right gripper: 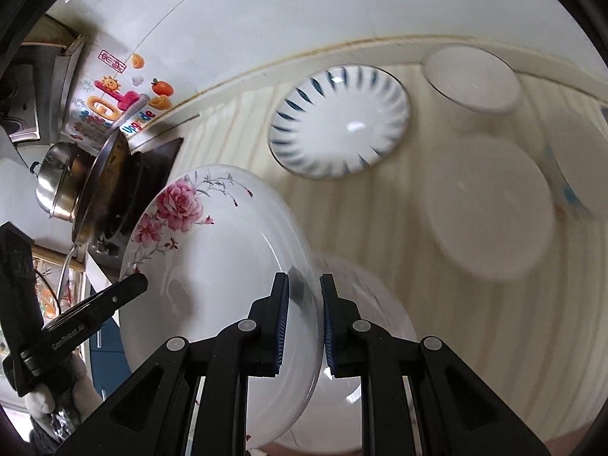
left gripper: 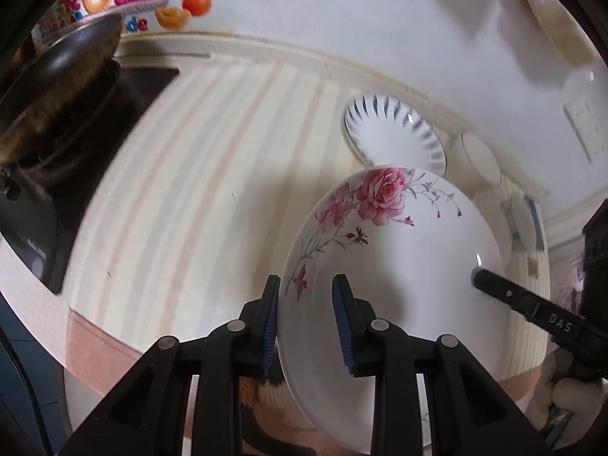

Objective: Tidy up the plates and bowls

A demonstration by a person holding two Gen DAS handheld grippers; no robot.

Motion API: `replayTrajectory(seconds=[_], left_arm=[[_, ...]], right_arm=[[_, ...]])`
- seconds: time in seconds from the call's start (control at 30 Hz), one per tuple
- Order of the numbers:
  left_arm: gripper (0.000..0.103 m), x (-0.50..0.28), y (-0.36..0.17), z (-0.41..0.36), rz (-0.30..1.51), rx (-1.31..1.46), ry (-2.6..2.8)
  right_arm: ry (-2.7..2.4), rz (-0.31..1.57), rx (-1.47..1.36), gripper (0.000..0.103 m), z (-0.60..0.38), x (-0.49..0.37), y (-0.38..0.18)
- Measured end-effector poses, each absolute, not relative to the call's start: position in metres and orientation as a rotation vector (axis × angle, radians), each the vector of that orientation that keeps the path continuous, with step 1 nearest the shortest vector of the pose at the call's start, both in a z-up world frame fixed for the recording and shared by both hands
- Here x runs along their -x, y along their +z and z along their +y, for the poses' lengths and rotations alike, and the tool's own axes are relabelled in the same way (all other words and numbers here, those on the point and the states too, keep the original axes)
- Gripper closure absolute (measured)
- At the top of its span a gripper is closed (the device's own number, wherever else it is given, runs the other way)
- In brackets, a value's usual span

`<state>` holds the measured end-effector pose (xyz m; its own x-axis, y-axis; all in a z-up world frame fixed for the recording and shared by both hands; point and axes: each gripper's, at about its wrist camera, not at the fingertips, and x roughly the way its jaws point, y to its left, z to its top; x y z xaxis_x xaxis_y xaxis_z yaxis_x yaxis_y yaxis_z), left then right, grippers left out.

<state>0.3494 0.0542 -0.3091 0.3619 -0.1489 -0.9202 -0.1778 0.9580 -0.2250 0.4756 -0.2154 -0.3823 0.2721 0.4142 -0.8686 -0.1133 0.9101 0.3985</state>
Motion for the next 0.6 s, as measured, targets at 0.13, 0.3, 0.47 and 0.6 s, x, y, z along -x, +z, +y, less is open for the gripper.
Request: replayTrajectory(seconds=[0.13, 0.3, 0.47, 0.6], left_arm=[[0.078, -0.339, -0.334, 0.037, 1.265, 0.287, 0.017], [0.078, -0.340, -0.354, 0.020, 1.309, 0.213, 0.021], [0.078, -0.341, -0.370, 0.011, 1.347, 0.182, 0.031], [0.078, -0.344, -0.378, 0.008, 1.368, 0.169, 0.042]], right_arm=[[0.334, 1.268, -0.267, 0.085, -0.230, -0.452, -0.398], [0.313, 1.283, -0.268, 0.085, -0.241, -0.443, -0.415], [0.308, 1.287, -0.248, 0.085, -0.244, -0.443, -0.425], [0.306, 1.299, -0.248, 0.085, -0.244, -0.446, -0.433]])
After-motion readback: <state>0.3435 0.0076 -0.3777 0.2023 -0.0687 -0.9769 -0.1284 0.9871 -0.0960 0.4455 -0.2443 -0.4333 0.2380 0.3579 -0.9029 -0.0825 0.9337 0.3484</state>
